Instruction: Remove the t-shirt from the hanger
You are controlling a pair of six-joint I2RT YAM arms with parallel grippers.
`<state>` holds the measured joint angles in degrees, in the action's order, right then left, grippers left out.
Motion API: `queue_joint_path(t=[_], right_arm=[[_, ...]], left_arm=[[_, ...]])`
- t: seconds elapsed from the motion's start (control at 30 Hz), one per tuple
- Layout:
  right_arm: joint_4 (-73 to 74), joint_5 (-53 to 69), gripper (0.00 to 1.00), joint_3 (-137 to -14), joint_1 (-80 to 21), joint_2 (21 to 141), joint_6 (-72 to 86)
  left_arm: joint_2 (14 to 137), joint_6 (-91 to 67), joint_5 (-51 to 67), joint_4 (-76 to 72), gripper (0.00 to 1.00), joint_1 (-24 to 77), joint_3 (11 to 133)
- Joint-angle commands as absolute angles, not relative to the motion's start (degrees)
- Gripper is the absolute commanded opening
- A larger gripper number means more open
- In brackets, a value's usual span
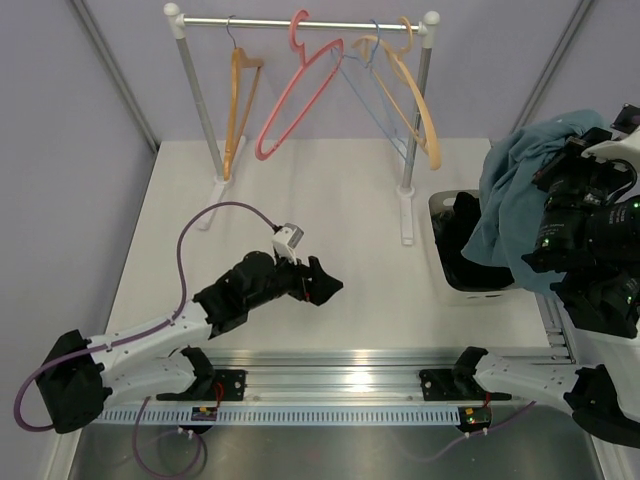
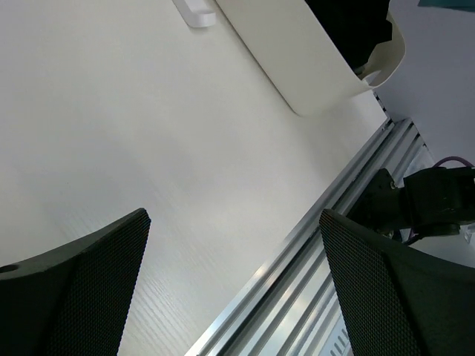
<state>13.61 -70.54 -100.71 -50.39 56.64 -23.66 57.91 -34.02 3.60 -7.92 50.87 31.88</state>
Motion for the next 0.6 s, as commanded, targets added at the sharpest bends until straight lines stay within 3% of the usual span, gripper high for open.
queue_joint_path(t=[0.0,0.1,0.2,0.33,0.57], right_arm=[[5.2,-72.3,0.0,-98.2,-47.0,56.3,-31.2],[8.1,-68.8,0.0,-95.6,-43.3,56.9,-28.1],[25.2,-62.2,0.0,-96.4,-33.8,60.1,-13.6],[35.1,-46.3,0.0,-95.5,-14.9,65.4,2.0],[31.1,-41.1,0.0,-79.7,-10.5,62.5,15.7]], left_arm=[[56.4,-32.1,0.4,-15.2,0.99,51.4,34.8],[54.1,-32.5,-1.5,-15.8,0.99,51.4,33.8],[51.3,-33.3,-1.6,-16.0,0.99,51.4,32.2],[46.9,-34.0,-1.1,-14.9,0.99,51.5,29.8],[41.4,-33.0,-3.2,-12.0,0.99,51.5,29.6]])
